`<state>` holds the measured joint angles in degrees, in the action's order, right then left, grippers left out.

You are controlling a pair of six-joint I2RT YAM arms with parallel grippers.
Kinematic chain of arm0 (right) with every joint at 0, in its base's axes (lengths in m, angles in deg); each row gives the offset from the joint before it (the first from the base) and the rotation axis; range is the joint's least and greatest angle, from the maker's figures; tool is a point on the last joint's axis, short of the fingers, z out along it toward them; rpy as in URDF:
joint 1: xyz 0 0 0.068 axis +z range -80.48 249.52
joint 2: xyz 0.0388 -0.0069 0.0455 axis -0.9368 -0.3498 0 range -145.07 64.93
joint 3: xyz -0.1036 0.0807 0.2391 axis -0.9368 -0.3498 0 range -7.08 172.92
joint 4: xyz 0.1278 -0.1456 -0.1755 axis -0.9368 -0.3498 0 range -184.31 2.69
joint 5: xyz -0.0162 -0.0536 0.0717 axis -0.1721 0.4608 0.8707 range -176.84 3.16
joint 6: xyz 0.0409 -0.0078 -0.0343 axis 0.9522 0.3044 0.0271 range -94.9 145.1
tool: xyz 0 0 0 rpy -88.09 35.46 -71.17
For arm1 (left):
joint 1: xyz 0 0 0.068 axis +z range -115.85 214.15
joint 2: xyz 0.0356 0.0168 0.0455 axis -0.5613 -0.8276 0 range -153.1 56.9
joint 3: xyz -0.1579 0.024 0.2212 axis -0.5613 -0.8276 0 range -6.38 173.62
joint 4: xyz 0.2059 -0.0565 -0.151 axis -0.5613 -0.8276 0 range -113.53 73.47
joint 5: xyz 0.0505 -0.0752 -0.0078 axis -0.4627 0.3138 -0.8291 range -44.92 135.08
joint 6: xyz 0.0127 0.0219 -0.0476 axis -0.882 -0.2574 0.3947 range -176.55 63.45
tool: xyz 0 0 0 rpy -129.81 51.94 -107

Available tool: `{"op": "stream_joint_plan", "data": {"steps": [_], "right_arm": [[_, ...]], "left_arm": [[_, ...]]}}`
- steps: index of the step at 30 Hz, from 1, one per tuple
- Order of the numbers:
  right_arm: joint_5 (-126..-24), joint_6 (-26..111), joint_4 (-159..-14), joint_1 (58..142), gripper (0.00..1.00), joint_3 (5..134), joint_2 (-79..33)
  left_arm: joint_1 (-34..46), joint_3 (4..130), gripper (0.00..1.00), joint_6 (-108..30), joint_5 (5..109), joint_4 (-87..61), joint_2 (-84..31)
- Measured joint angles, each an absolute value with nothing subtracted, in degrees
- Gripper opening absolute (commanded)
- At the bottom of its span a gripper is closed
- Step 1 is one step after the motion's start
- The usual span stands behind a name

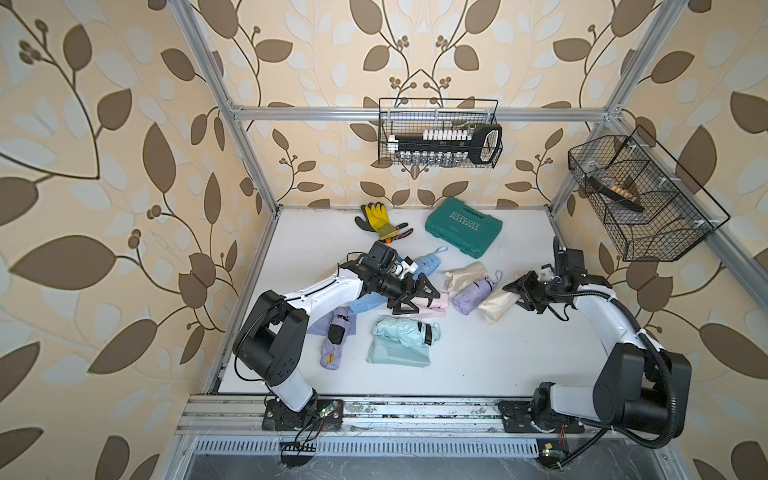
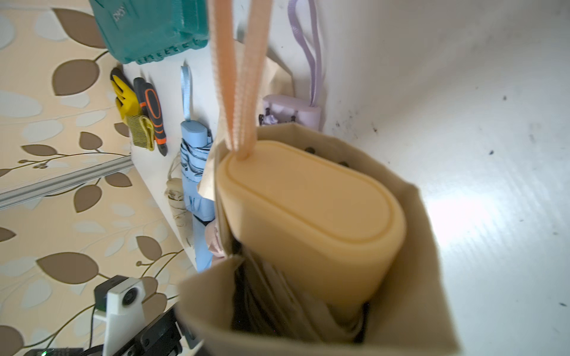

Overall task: Take umbrellas out of sleeves
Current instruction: Pick up the umbrella from the center of the board.

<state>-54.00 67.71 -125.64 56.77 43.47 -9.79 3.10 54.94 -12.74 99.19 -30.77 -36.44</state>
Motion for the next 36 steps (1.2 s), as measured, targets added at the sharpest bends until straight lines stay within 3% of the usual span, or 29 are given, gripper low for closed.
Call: {"op": "stream_joint_plan", "data": {"steps": [8,18,34,36], "right_arm": [[-53.2,75.7,-129.6,57.8,0.36,42.4,-1.9],[-53.2,84.4,-134.7,65.8,0.37,43.0,2.3],[-55.0,91.8,-133.7,74.0,0.36,46.3,2.6],[-55.4,92.3,-132.9,74.9,0.36,46.4,2.2]], "left_arm": [[0.4,58.5,0.99,-16.5,98.2,-31.1,-36.2],[-7.4,65.9,0.99,-26.4,95.2,-34.0,-37.8],[-14.8,74.4,0.99,-31.1,92.4,-38.6,-45.8],[-15.1,75.3,0.95,-31.3,92.3,-39.3,-46.0]]}}
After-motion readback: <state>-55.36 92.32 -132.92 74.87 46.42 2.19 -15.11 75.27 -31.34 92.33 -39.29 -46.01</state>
